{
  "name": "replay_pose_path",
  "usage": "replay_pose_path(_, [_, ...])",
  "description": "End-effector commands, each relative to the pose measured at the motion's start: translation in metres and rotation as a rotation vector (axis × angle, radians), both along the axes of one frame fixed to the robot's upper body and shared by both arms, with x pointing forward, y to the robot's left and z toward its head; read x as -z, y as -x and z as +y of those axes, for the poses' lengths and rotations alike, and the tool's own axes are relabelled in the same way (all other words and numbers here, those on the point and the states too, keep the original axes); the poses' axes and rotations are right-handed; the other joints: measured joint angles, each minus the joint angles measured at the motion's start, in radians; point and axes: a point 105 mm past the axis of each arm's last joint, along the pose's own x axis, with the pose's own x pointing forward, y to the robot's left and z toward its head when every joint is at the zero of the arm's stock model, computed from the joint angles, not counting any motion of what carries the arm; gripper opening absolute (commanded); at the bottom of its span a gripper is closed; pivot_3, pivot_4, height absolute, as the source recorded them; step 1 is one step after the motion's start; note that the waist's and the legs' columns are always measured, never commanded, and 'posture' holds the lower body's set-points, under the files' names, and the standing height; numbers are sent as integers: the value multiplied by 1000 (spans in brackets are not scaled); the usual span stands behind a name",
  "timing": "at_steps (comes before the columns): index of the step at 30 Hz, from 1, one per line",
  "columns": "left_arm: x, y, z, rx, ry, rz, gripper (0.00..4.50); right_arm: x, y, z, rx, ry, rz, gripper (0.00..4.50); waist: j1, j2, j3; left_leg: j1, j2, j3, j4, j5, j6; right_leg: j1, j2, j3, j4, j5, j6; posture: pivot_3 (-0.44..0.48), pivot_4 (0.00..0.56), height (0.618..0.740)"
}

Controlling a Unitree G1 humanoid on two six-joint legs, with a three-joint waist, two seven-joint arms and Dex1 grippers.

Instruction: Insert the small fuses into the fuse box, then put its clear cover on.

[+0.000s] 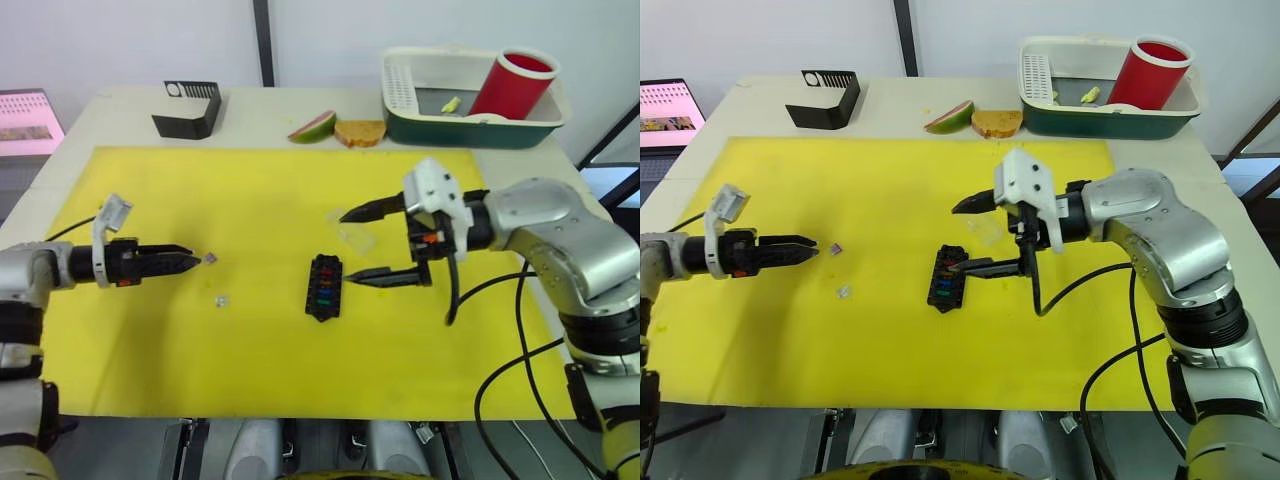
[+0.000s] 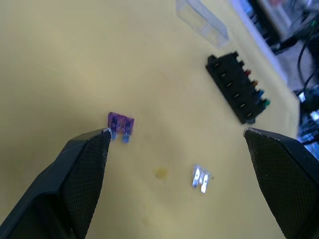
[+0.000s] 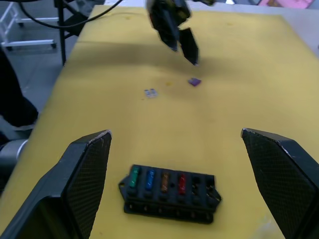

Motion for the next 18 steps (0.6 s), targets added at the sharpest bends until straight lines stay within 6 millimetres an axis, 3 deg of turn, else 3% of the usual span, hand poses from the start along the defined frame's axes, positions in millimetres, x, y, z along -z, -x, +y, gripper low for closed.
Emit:
replay_pose_path(1, [2,-6,-3,-13,43,53,4500,-8,7,10,-36,-15,-42,4409,-1,0,0,0,0,0,0,0,0,0,0,0,0,0,0,0,150,740])
replay_pose_path(8, [18,-10,-8,-4,40,121,4500,-8,8,13,-25,-14,-52,4409,-1,0,0,0,0,0,0,0,0,0,0,0,1,0,0,0,150,740])
replay_pose_path(18, [20,-19,3,-78,40,113,4500,-5,7,12,-5,-1,-54,4409,0,0,0,1,0,0,1,0,0,0,0,0,2,0,0,0,150,740])
